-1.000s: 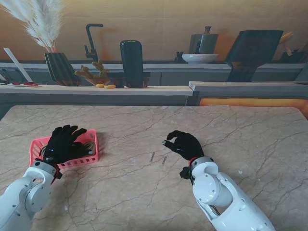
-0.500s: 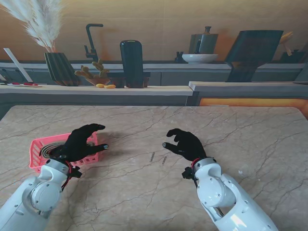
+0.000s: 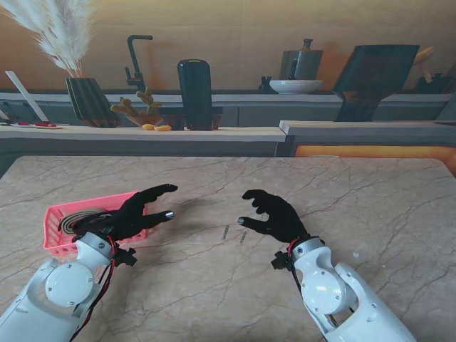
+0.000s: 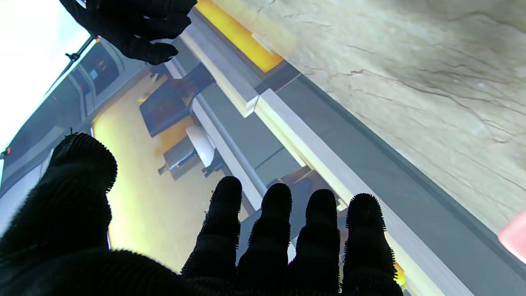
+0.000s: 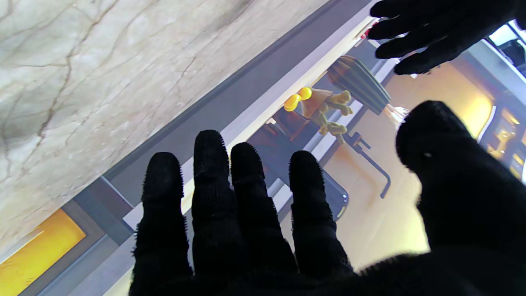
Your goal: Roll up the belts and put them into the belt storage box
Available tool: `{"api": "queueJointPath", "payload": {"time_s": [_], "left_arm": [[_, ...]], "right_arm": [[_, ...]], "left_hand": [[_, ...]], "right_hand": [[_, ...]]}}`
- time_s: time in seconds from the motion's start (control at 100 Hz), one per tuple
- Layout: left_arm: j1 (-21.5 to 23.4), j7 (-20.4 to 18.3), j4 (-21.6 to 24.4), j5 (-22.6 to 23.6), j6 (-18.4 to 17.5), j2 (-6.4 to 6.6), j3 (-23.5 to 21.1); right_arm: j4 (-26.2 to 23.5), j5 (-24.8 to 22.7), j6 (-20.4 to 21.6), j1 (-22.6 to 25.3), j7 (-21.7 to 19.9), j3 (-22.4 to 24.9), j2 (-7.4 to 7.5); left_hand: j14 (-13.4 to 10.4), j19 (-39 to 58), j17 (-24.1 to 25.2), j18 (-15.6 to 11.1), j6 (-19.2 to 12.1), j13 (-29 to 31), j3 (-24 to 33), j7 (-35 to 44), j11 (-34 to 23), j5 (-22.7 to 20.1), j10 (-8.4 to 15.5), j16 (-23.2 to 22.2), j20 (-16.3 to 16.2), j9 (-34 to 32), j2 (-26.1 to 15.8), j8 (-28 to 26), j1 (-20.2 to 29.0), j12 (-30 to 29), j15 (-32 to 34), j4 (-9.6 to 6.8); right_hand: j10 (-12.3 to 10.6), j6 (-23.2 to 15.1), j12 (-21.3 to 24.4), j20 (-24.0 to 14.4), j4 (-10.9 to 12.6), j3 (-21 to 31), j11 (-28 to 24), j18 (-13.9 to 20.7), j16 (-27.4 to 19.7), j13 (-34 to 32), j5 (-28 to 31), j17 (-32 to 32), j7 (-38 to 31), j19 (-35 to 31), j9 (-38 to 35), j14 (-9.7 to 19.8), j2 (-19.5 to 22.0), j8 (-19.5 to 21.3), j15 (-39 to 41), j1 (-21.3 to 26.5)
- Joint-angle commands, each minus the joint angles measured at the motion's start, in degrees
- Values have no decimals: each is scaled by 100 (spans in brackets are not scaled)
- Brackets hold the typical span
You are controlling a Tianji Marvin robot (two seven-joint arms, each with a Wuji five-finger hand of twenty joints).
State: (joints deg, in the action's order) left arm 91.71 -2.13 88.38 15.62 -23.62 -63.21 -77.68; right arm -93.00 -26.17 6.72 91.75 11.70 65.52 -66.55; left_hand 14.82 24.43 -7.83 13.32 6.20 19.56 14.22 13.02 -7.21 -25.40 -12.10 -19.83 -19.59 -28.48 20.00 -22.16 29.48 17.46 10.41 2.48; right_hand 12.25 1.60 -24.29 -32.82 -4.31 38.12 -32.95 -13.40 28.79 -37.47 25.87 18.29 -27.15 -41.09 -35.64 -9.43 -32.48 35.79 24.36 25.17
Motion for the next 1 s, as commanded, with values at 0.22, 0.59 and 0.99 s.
{"api": "queueJointPath", "payload": {"time_s": [0.22,0.59,0.99], "left_arm": [[-73,118,-53,229,-227,-81,185],[-145,700,-162,987,-423,-128,305],[-7,556,-64,977,-511,-89,127]], "right_arm": [[-70,-159,312,126,270,3,-30],[23,-172,844,98,270,39,-14],[58,-130,1369,108,268,87,-9]], "left_hand": [[-35,-247,-117,-135,-297,-10,190,-92,160,30,18,79,49,64,249,1,-85,-58,-89,-5],[-104,-516,-86,-199,-304,-207,1117,-153,203,687,66,113,-39,508,583,136,-447,-88,-147,73],[-76,-604,-114,-160,-315,-191,1330,-101,186,622,43,140,-23,495,635,174,-517,-119,-158,132]], "right_hand": [[-233,-134,123,117,11,-230,247,299,-201,268,-258,-155,40,327,227,207,-174,-80,-376,-114],[-369,-252,270,188,4,-427,599,553,-562,614,-565,-311,76,817,557,419,-321,-157,-970,-303],[-473,-483,564,467,5,-458,973,838,-1079,1053,-910,-394,25,1249,1037,575,-358,-268,-1437,-86]]}}
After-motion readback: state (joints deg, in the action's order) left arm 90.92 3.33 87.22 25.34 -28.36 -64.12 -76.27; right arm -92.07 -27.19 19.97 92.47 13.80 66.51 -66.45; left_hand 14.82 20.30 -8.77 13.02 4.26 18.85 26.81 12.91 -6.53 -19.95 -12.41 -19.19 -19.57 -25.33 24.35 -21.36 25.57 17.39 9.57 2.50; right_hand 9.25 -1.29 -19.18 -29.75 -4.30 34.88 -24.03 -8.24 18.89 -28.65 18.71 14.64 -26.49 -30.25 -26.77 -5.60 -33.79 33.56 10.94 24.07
